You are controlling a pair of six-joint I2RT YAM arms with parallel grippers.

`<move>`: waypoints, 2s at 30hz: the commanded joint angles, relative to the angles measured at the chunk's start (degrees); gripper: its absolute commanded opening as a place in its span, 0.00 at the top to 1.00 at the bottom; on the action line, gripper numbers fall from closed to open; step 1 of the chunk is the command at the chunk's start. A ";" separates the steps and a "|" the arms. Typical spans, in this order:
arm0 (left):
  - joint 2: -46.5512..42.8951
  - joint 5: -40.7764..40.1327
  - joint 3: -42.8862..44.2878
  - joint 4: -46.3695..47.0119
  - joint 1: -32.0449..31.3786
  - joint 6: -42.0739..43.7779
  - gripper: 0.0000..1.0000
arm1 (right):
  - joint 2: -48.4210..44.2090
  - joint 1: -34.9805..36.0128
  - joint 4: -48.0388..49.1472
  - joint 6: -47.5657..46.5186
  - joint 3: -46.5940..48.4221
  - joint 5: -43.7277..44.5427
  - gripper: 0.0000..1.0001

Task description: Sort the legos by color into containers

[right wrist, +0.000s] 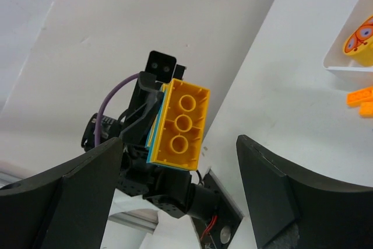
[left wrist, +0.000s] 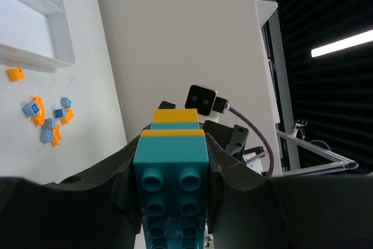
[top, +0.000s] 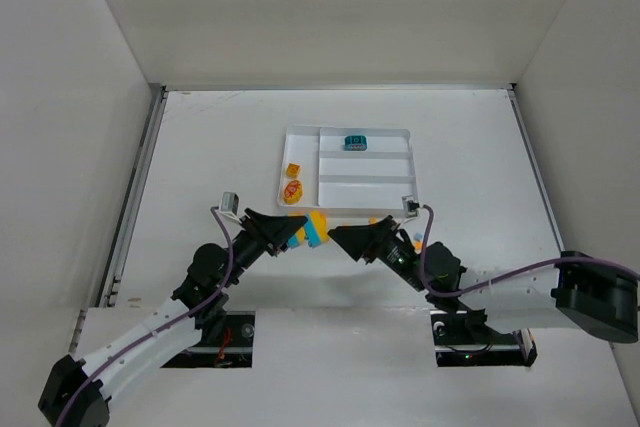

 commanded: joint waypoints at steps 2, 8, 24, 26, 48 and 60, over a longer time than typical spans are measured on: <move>0.34 0.46 -5.49 7.44 -0.34 -1.69 0.94 | 3.22 0.72 4.83 -0.39 2.76 -0.92 0.18; 1.40 0.73 -5.58 8.76 -0.51 -2.04 0.94 | 7.53 1.16 6.68 -0.48 5.75 -3.03 0.36; -0.18 2.13 -7.33 6.04 -0.95 1.30 0.98 | -0.19 0.63 -7.54 -4.25 5.57 1.44 0.60; -0.18 2.13 -7.33 5.43 -1.21 2.00 0.98 | -2.30 0.63 -11.58 -5.48 6.27 2.32 0.60; 0.96 1.34 -5.75 3.49 -2.97 4.99 0.99 | -13.21 -1.30 -28.21 -9.44 8.74 5.40 0.61; 4.12 1.61 3.82 2.09 0.71 9.73 0.96 | 11.02 -12.45 -26.38 -9.01 19.88 -1.35 0.60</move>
